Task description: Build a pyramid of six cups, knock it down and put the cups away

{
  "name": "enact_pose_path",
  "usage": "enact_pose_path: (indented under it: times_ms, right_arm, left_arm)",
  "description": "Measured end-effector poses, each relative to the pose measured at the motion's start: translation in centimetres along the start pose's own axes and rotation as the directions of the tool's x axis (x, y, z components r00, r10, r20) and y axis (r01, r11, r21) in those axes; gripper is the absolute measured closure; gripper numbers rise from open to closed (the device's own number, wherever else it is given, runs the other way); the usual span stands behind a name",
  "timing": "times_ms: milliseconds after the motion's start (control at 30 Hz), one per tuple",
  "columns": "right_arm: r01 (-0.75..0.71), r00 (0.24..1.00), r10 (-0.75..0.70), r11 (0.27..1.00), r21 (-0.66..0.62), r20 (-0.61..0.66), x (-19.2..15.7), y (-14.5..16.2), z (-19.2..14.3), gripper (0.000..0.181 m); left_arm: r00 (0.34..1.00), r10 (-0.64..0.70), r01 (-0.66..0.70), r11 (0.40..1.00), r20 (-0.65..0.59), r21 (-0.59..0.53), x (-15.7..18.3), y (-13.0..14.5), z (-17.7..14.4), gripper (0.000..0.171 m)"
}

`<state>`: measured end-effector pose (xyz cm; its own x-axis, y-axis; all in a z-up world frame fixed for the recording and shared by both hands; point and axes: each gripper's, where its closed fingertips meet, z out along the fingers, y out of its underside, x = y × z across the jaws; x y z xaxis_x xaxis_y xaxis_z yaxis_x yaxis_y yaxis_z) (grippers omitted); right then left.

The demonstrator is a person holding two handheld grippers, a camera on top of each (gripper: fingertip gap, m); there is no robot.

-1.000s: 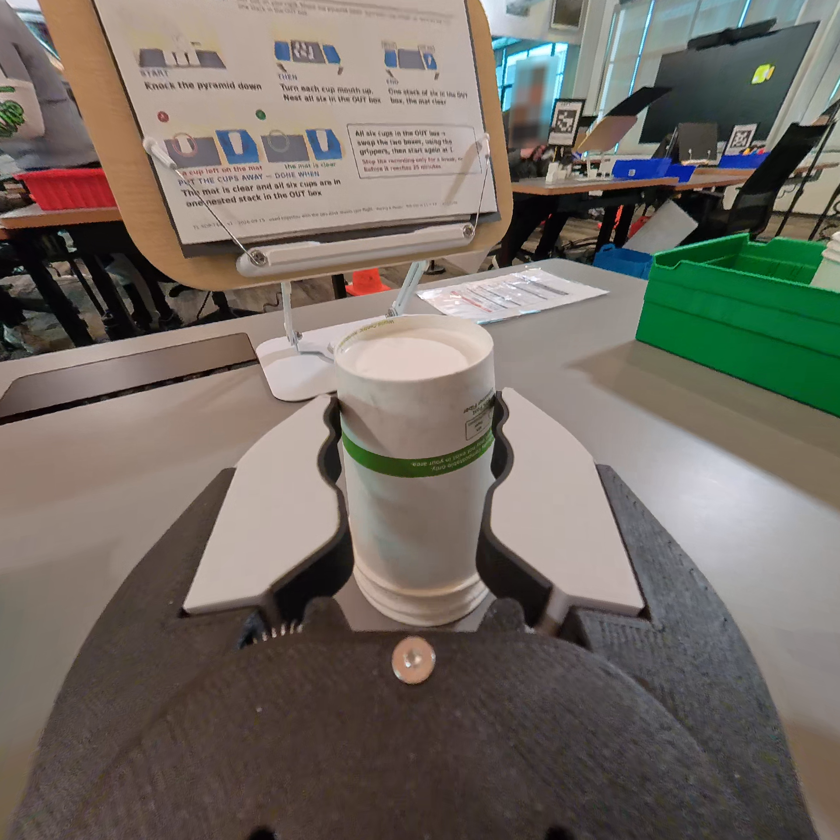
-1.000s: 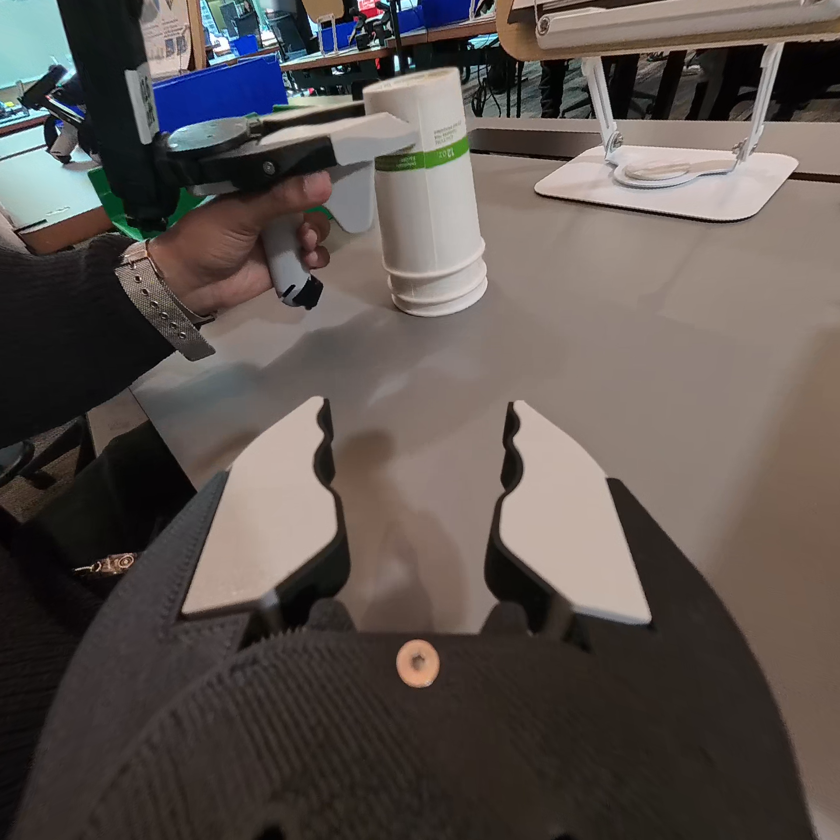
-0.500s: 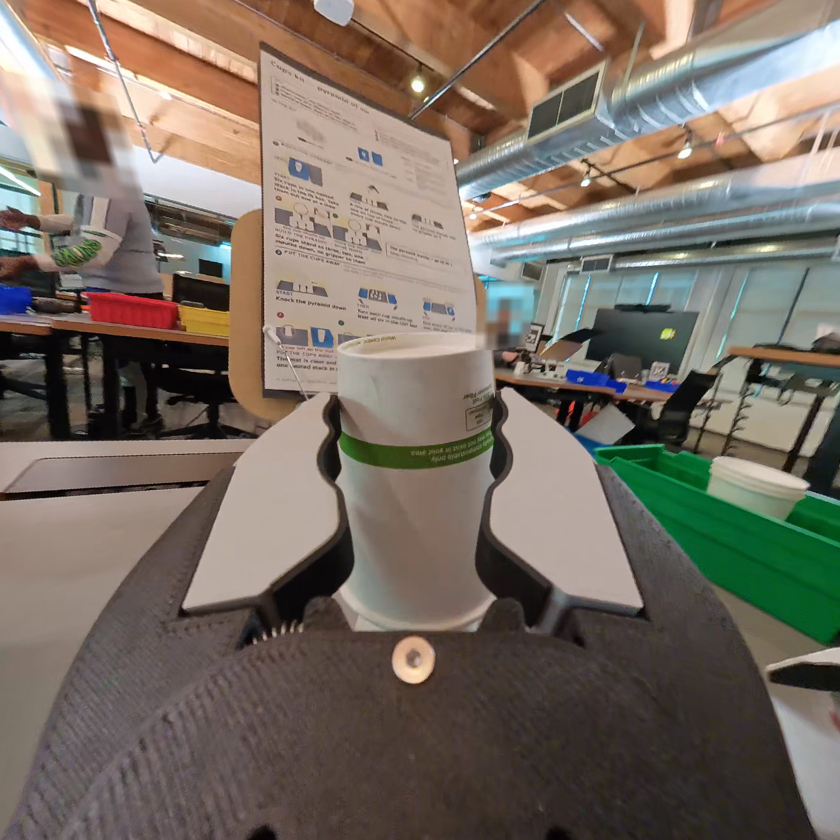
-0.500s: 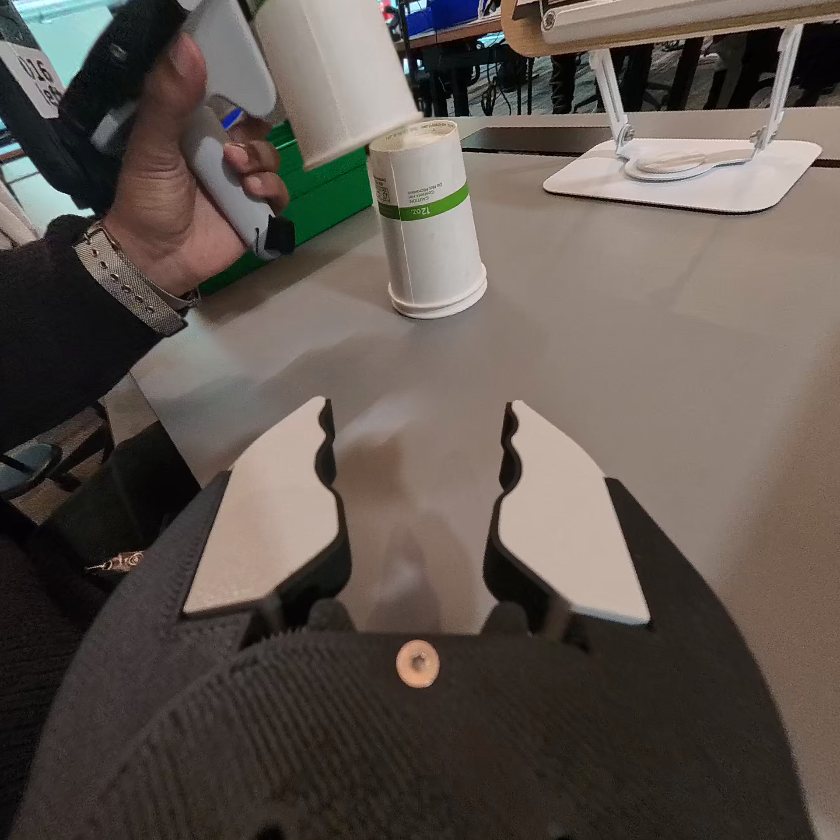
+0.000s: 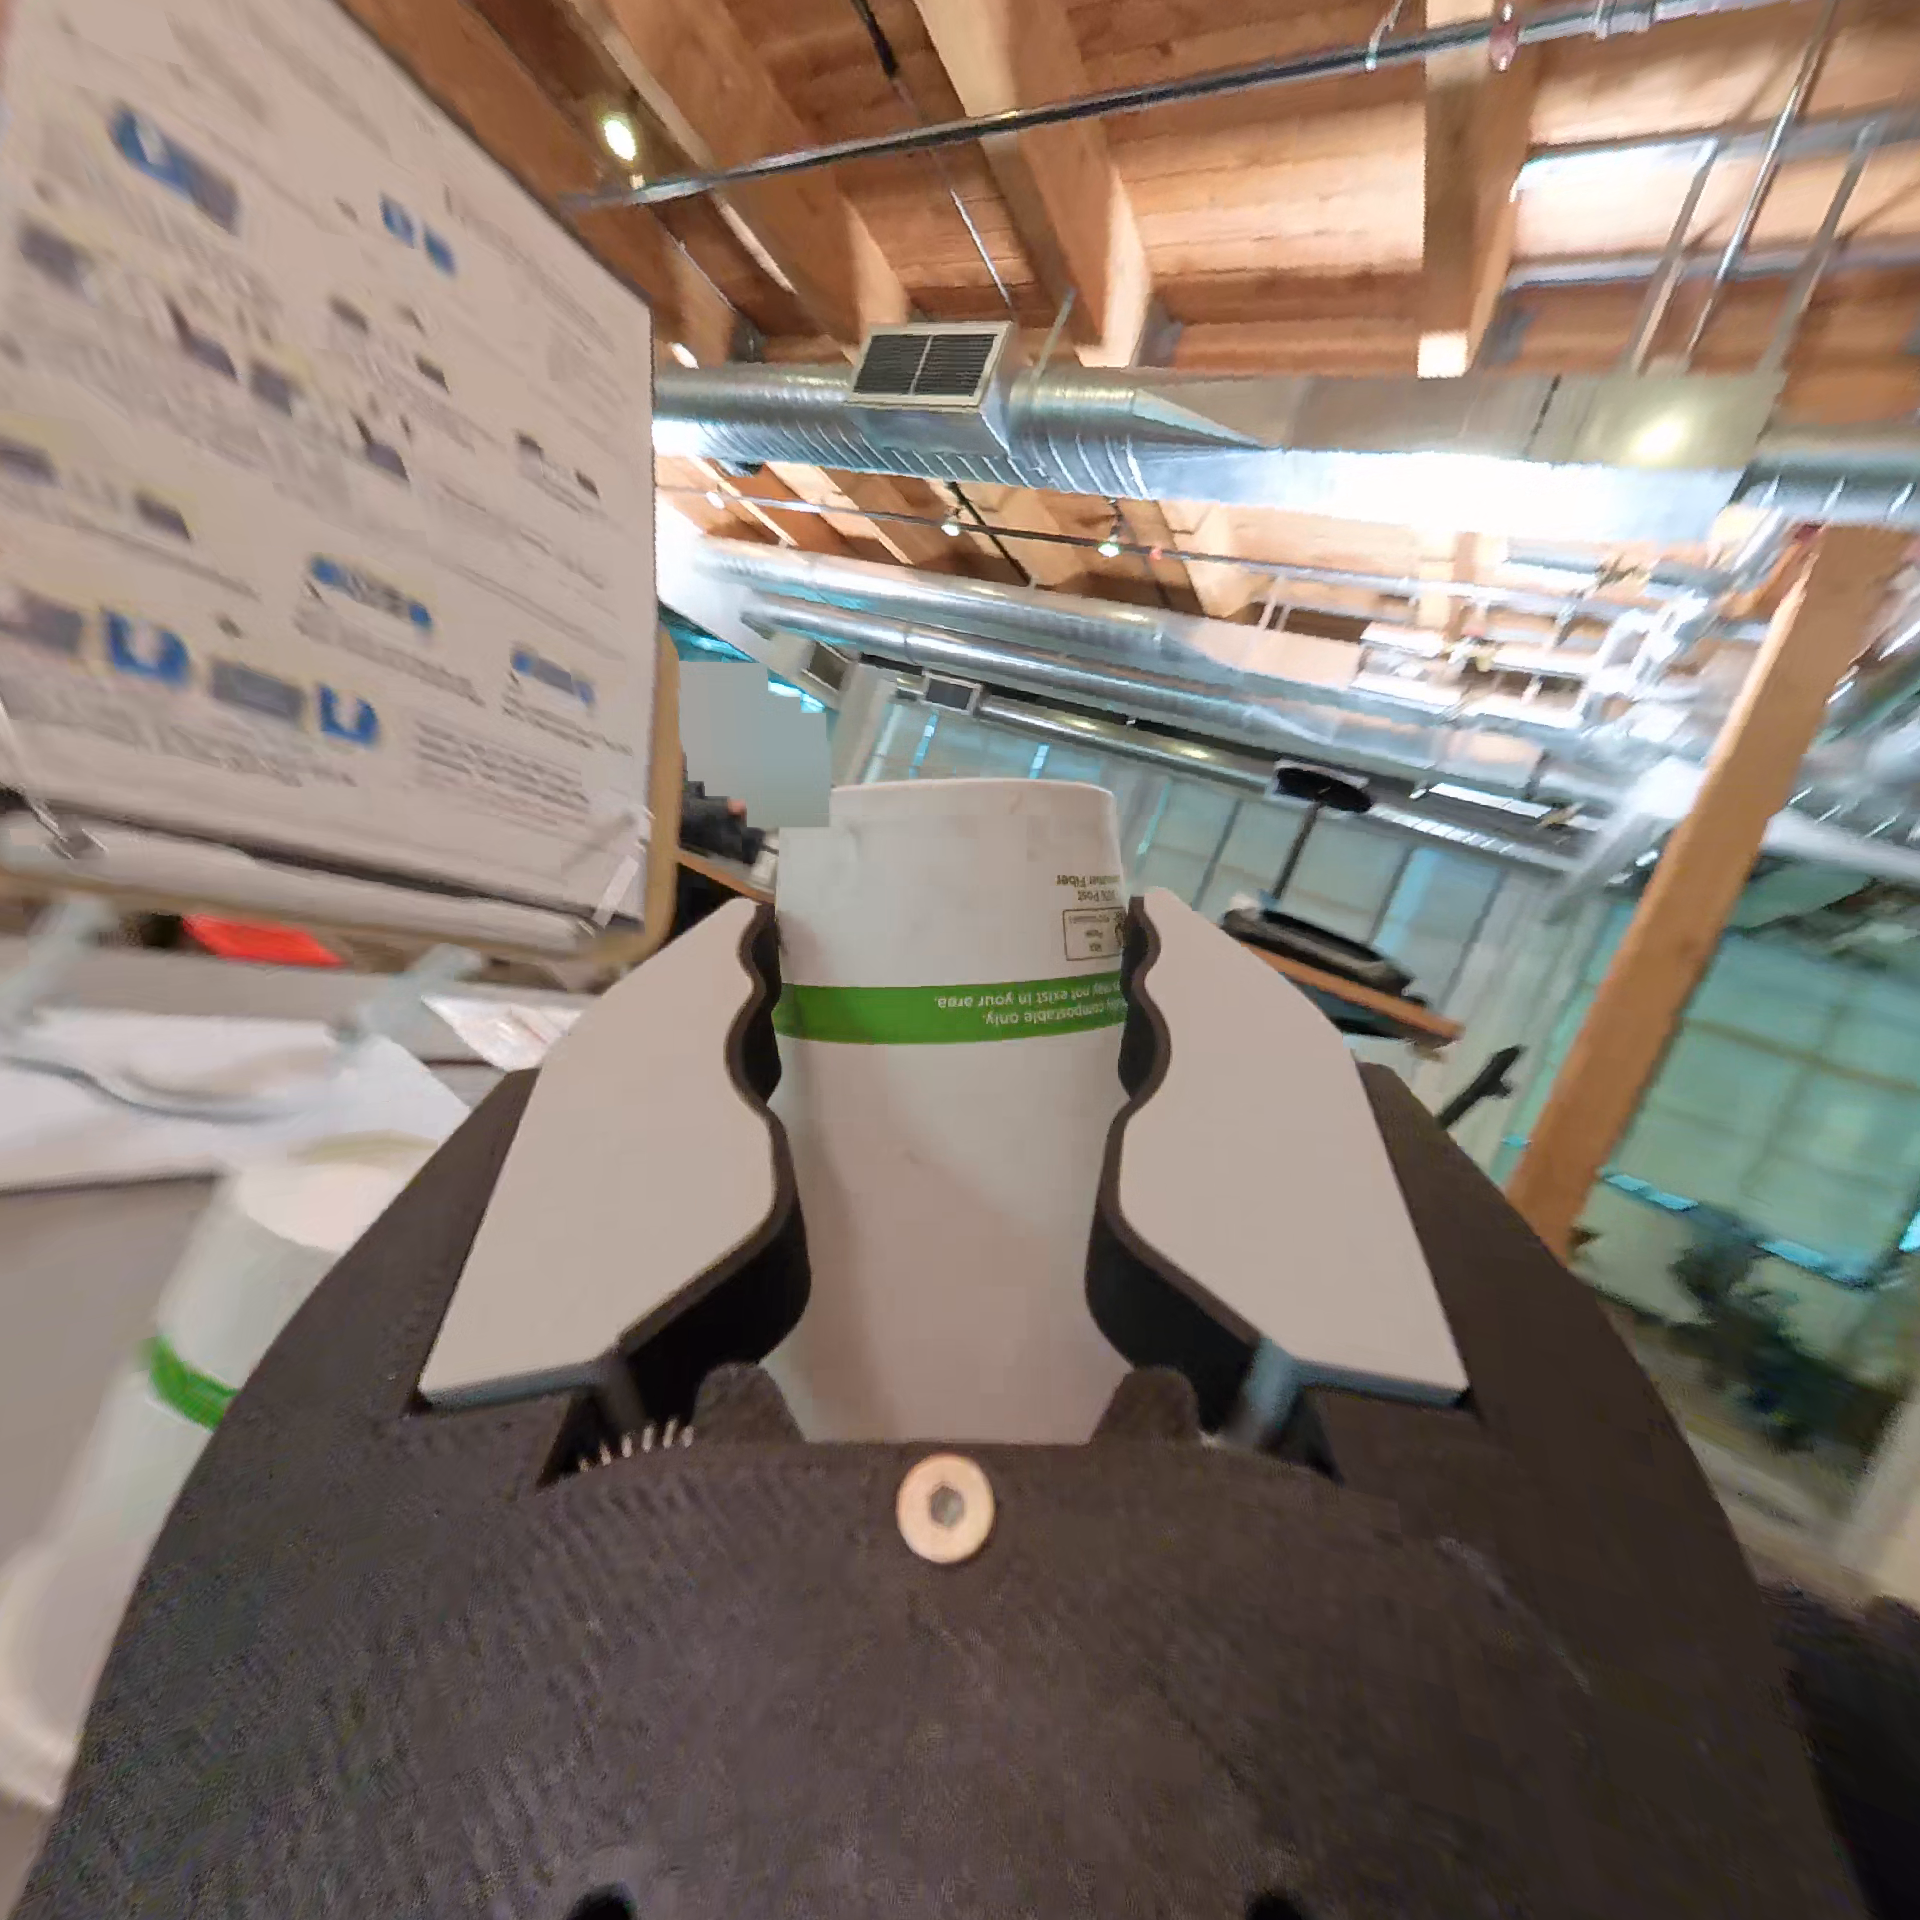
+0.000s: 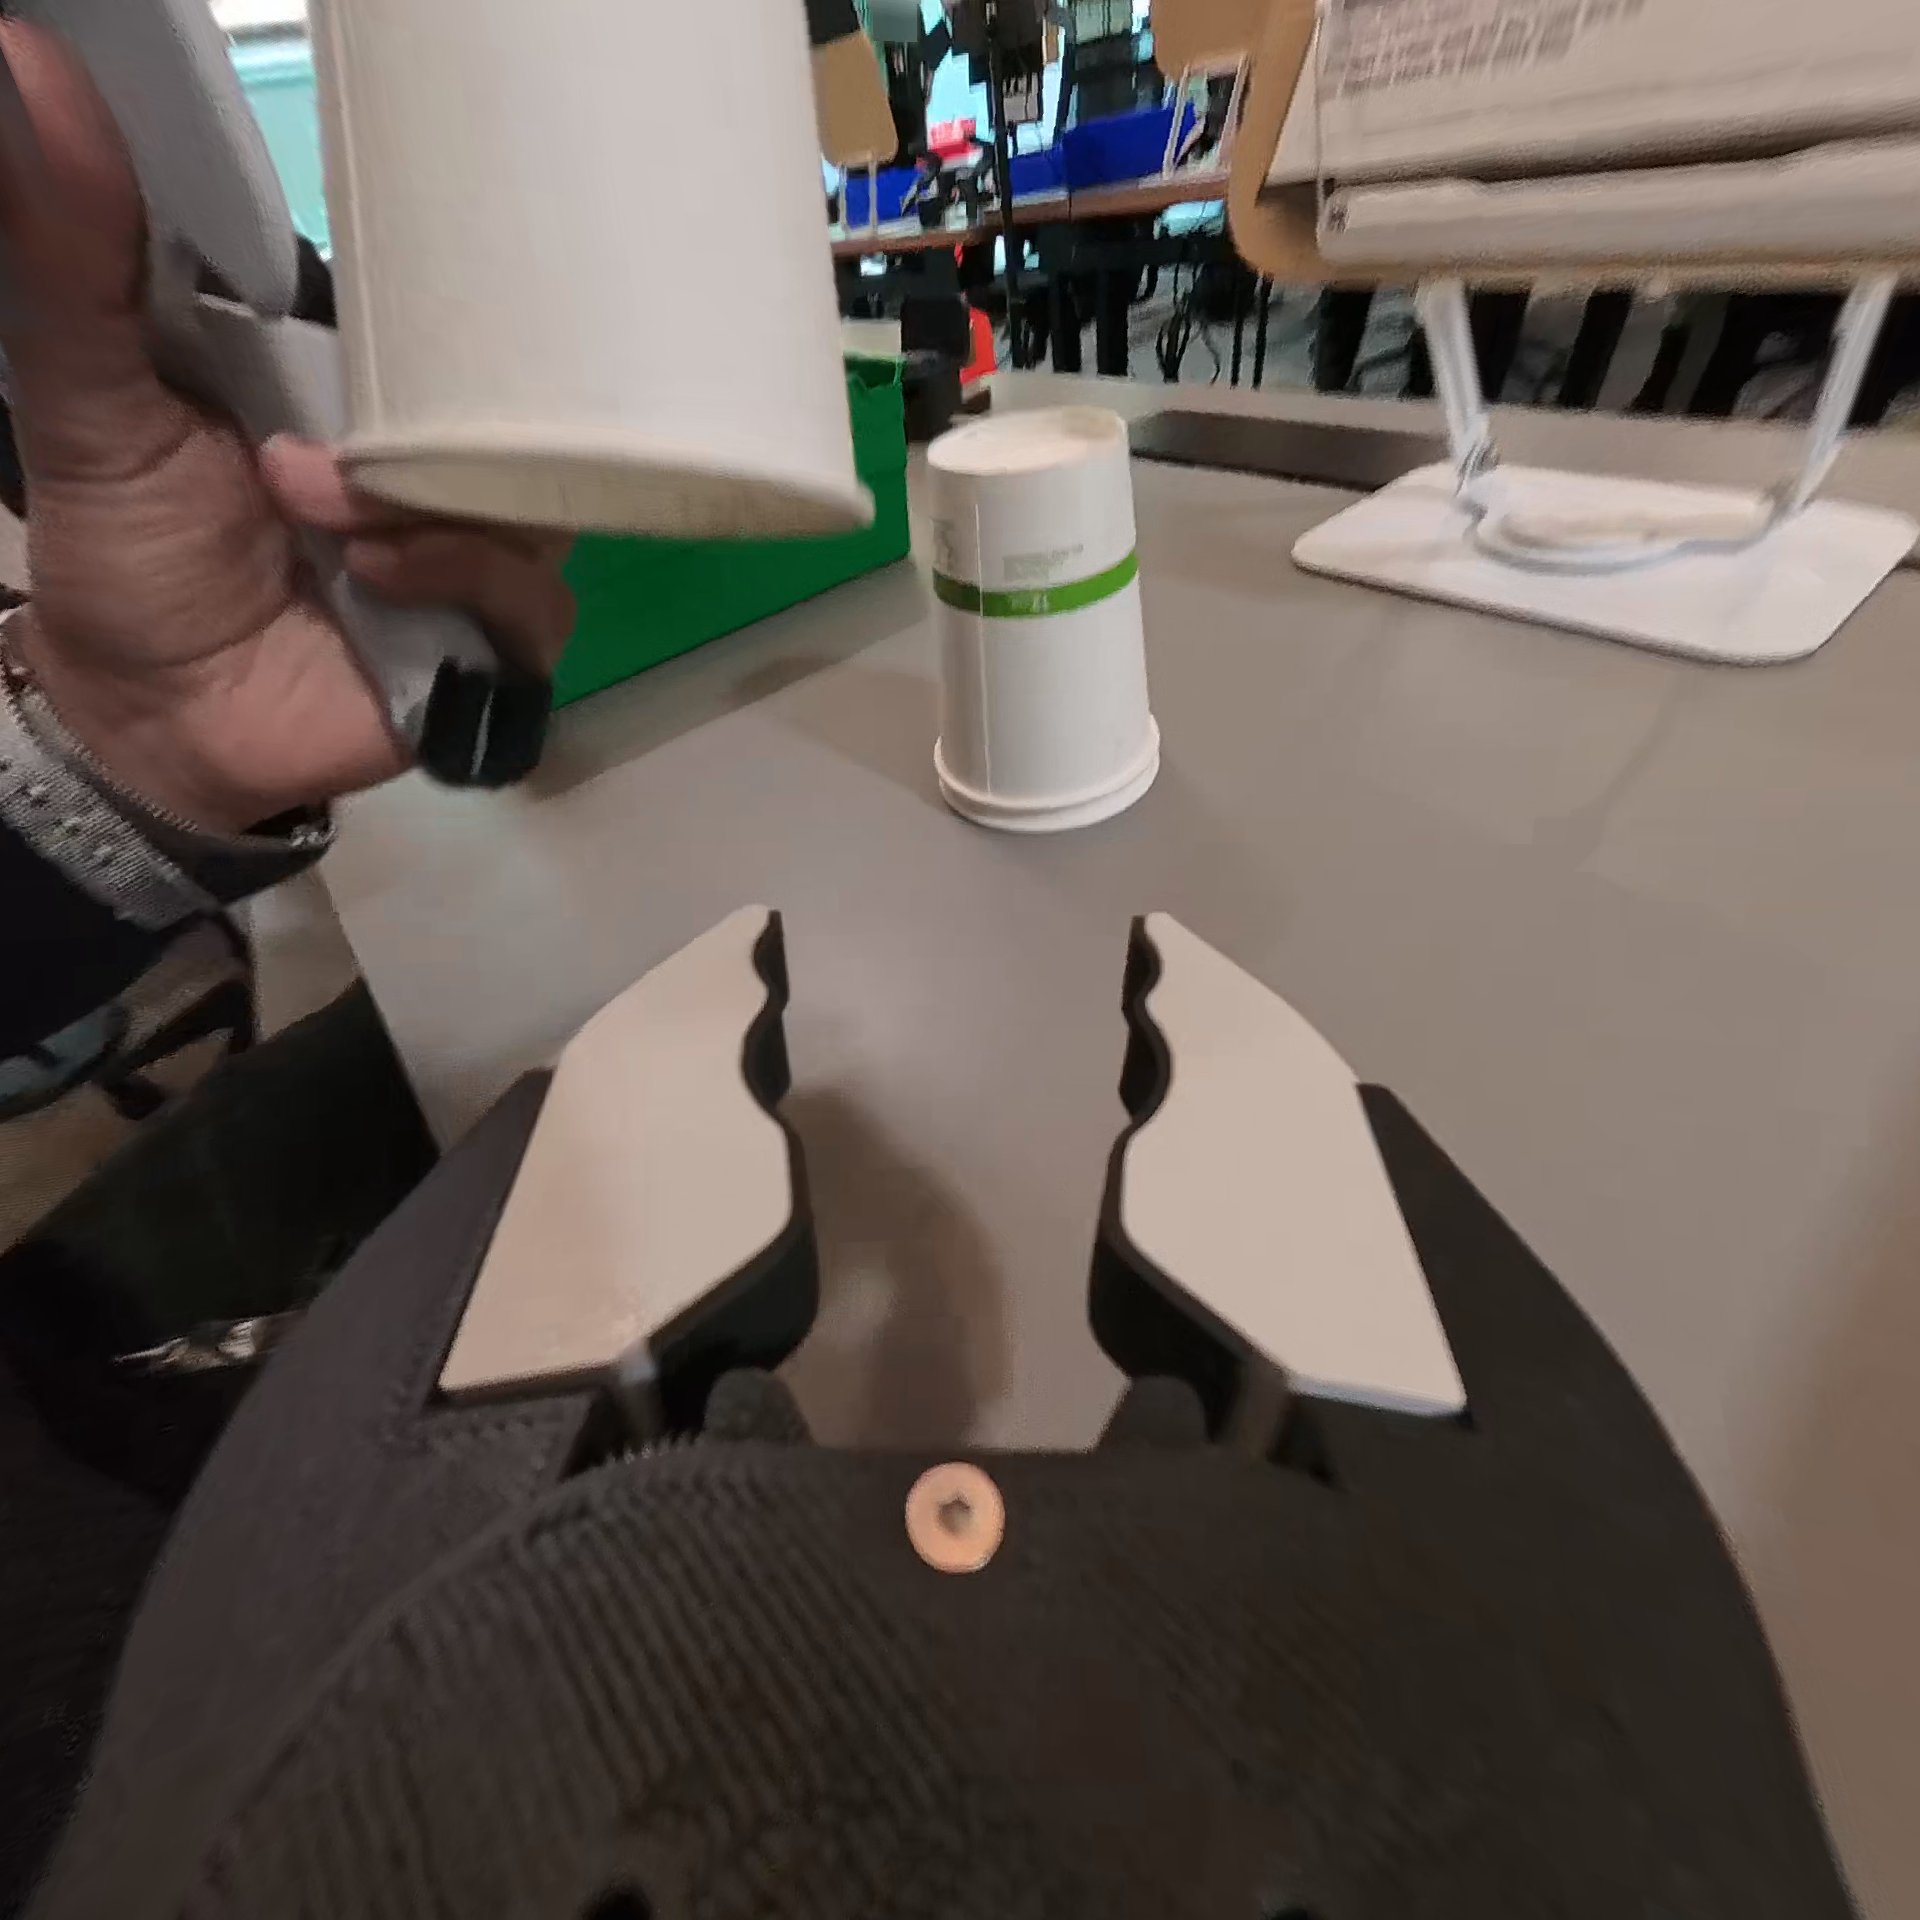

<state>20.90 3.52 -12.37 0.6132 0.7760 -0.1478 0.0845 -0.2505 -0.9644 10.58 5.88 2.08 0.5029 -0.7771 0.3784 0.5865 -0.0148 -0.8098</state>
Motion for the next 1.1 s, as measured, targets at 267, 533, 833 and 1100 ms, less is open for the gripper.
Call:
enact_pose_path:
  times_ms: [267,533,833,1100]
  right_arm:
    - [0.474,0.877,-0.448,0.865,0.163,-0.172,-1.2,-3.9,-0.9,0.162]
    - [0.221,0.969,-0.190,0.953,0.208,-0.160,2.3,-4.9,-2.2,0.179]
    - [-0.104,0.990,0.127,0.958,0.265,-0.069,7.6,-5.1,-5.0,0.180]
    - [-0.156,0.987,0.161,0.956,0.248,-0.002,6.8,-4.7,-4.3,0.179]
  left_arm:
    - [0.955,-0.290,0.282,0.953,-0.065,-0.107,3.3,5.3,-0.2,0.107]
    - [0.976,-0.218,0.216,0.940,0.023,-0.265,1.7,8.1,-0.3,0.104]
    - [0.905,0.424,-0.307,0.713,0.038,-0.630,-1.3,13.6,-1.8,0.093]
    - [0.840,0.542,-0.392,0.630,0.019,-0.670,-2.8,14.2,-2.3,0.093]
